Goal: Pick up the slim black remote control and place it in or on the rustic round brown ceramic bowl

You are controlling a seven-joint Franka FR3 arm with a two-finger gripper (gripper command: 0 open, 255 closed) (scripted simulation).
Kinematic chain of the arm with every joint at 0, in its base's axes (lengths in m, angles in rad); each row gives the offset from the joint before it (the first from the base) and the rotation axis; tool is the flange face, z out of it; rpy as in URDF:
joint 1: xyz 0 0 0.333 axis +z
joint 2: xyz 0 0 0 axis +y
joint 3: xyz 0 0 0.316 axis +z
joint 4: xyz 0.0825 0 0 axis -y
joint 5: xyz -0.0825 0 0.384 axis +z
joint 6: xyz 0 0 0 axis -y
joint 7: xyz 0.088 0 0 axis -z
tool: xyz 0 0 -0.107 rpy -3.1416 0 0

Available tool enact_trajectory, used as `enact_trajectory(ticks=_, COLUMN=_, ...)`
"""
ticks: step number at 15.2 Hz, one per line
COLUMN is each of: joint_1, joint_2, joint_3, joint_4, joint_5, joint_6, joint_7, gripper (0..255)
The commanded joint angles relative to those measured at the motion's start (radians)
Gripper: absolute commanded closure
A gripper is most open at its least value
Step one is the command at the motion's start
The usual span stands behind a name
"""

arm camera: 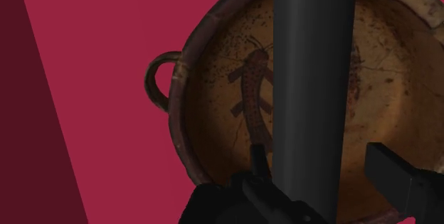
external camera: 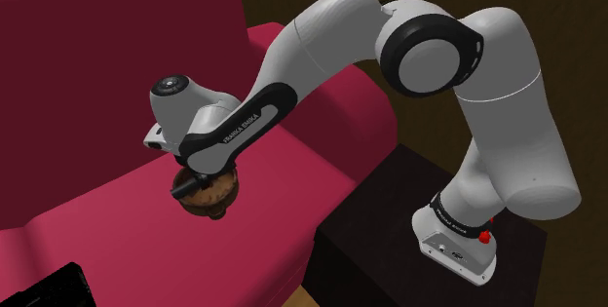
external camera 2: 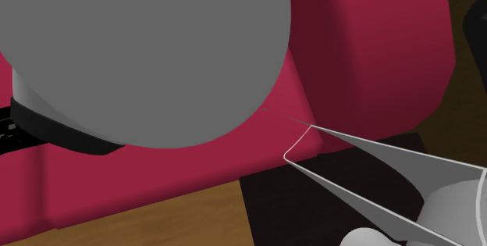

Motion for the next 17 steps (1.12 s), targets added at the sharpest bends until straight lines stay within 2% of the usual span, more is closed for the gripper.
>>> enact_trajectory(ticks=1, joint_1=0.0, joint_2=0.0, joint_3=0.0, joint_4=-0.001, joint_5=0.0, joint_6=-0.001, joint_7=0.0, gripper=0)
enact_trajectory(ticks=5, joint_1=0.0, joint_2=0.001, joint_3=0.0, joint_4=0.0, joint_5=0.0, joint_6=0.0, joint_7=0.0, gripper=0)
enact_trajectory(ticks=9, joint_1=-0.007, joint_2=-0.094, joint_3=0.014, joint_4=-0.024, joint_5=0.015, joint_6=-0.071, joint_7=-0.008, gripper=0)
enact_trajectory(ticks=17, joint_1=-0.007, joint_2=-0.094, joint_3=0.014, joint_4=-0.024, joint_5=0.015, joint_6=-0.071, joint_7=-0.008, gripper=0)
